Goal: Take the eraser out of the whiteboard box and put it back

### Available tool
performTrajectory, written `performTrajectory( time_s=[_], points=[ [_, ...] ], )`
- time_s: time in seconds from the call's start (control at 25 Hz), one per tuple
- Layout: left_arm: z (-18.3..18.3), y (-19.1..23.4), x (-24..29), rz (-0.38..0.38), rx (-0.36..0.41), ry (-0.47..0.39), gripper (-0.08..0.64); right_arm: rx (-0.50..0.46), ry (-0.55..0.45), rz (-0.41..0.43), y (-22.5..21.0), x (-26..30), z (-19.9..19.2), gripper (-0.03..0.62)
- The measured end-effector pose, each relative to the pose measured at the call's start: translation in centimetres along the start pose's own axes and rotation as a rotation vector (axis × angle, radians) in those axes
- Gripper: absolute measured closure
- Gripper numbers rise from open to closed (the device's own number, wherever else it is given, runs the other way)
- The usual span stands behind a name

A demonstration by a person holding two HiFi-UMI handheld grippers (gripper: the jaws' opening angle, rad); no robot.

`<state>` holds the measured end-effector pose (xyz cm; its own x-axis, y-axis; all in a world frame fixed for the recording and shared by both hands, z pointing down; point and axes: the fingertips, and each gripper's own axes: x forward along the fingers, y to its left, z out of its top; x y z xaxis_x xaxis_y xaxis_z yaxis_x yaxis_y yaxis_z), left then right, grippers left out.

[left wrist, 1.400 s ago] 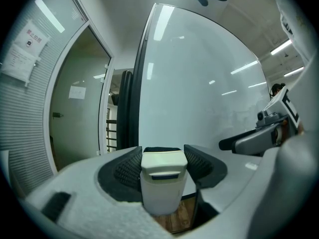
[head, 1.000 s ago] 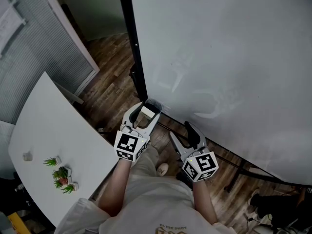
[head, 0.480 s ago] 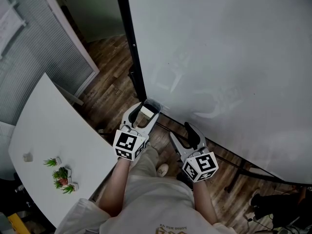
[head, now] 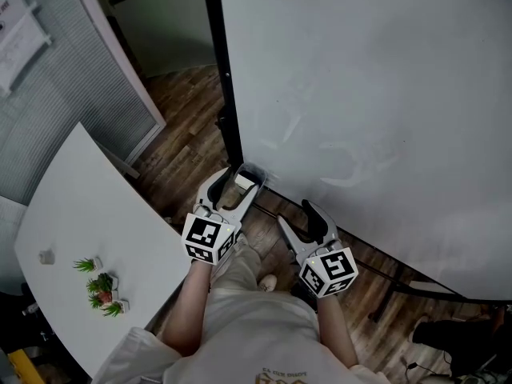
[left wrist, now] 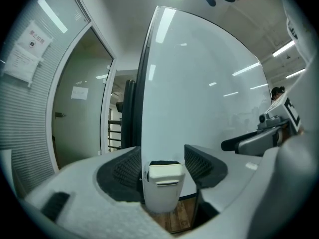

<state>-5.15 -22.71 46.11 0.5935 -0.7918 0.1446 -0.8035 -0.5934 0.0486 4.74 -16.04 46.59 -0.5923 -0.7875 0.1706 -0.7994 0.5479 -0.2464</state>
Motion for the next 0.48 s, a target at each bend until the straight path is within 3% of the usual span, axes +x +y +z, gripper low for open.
performTrajectory(
  time_s=[0.24,0.48],
  points=[
    [1.9,-0.1,-2.2,0.017,0.04,-0.019,0.317,-0.023,-0.046,0.013,1.2,-0.4,1.8,0.33],
    [2.8,-0.4,-4.3,0.047,0.045,-0.05,0.385,-0.072,-0.088,0.008,2.6,-0.7,2.9,0.372]
  ],
)
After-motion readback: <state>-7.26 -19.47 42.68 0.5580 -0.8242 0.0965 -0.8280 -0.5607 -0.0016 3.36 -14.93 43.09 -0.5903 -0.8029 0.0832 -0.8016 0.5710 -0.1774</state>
